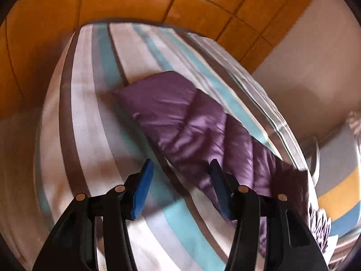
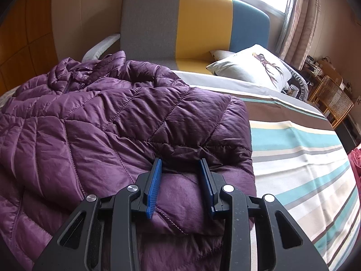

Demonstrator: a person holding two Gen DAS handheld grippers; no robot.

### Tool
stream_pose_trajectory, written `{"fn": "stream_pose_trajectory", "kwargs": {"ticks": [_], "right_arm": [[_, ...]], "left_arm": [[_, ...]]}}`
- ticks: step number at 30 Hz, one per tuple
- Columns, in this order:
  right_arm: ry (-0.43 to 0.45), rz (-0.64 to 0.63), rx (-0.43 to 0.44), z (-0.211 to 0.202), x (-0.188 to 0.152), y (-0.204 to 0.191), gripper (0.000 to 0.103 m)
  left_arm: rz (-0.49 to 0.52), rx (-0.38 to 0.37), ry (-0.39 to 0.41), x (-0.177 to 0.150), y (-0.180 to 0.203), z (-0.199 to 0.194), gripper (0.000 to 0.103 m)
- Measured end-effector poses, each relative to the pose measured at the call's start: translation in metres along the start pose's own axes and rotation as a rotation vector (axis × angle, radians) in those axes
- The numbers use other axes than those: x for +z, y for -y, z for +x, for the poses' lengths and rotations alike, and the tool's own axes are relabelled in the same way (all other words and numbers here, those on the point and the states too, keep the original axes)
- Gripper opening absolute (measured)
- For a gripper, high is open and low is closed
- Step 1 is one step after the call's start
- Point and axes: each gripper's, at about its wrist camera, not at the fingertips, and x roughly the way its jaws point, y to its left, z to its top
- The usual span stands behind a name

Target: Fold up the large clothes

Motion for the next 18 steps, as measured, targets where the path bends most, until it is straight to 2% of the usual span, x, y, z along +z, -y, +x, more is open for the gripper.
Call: {"fn": "stream_pose_trajectory", "kwargs": {"ticks": [4,6,8,9,10,12,18], "right_arm": [[-0.010,0.019,0.012,-0.012,-0.001,0.007,0.034],[-0.005,0.020,0.010,-0.017,-0.002,0.010,0.034],[-0.004,0.021,0.008,-0.018,-0.004,0.013,0.034],[-0.006,0.023,0.007,-0.017,-0.005,0.014,0.034],[-0.005,0.025,0.007,-0.016,-0.007,0.014,0.034],[0.005,0.029,0.008,-0.015,-0.010,0.015,0.034],[0.028,0.028,-0.008,-0.023,-0.010,0.015,0.034]], "left_arm": [[-0.067,-0.055,0.031,0.010,-0.007,0.013,0.055],[-0.125,-0.089,0.054,0.016,-0.014,0.020,0.052],[-0.154,-0.072,0.057,0.020,-0.017,0.025,0.033],[-0.155,-0.067,0.046,0.026,-0.019,0.028,0.016],[-0.160,-0.082,0.033,0.028,-0.020,0.032,0.012],[-0.160,-0.099,0.068,0.028,-0.021,0.024,0.008],[-0.031,-0.108,0.227,0.023,0.001,-0.012,0.005]]}}
